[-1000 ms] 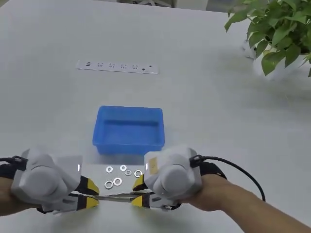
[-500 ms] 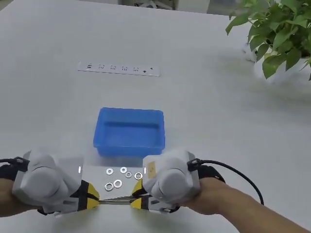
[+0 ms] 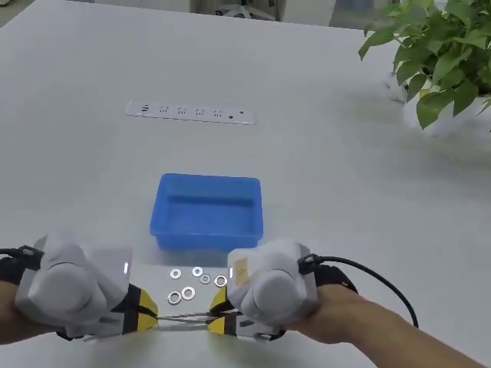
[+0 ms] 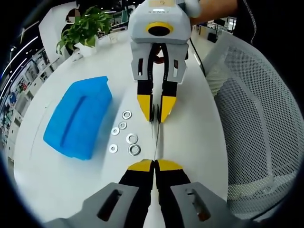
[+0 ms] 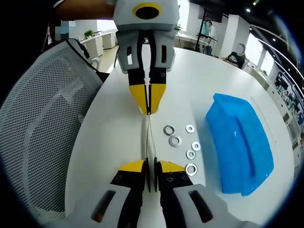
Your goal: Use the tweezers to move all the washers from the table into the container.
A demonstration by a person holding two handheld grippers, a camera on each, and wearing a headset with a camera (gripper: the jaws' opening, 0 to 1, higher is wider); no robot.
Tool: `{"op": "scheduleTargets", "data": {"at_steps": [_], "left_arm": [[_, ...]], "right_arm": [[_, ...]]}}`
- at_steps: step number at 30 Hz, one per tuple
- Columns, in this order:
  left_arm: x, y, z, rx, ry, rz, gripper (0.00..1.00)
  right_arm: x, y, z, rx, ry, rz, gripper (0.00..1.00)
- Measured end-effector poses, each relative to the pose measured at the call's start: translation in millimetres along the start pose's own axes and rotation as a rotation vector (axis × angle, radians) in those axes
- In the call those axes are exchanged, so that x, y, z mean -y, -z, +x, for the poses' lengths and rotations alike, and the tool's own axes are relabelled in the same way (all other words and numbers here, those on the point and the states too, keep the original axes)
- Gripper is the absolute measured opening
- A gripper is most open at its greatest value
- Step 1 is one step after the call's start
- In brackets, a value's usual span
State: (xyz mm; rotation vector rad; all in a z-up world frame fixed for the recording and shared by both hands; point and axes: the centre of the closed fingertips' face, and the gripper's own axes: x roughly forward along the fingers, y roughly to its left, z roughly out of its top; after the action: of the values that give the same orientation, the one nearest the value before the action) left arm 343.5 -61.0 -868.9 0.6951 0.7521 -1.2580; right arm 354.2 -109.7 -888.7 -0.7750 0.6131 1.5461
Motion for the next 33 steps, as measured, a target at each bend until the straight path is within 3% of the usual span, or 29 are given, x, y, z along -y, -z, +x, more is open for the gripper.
{"op": "scheduleTargets", "data": {"at_steps": [20,26,33], "left_arm": [[-8.1,-37.0,-23.2,0.063,-0.020,0.036,0.05],[-11.8,-58.2,-34.5,0.119,-0.029,0.034,0.05],[-16.2,-77.0,-45.1,0.145,-0.040,0.067,0.05]], "right_arm": [[3.4,-0.8,-4.9,-0.006,0.015,-0.019,0.12],[9.6,-5.3,-11.2,0.007,0.034,-0.020,0.11],[16.2,-14.7,-14.9,0.036,0.055,-0.010,0.11]]}}
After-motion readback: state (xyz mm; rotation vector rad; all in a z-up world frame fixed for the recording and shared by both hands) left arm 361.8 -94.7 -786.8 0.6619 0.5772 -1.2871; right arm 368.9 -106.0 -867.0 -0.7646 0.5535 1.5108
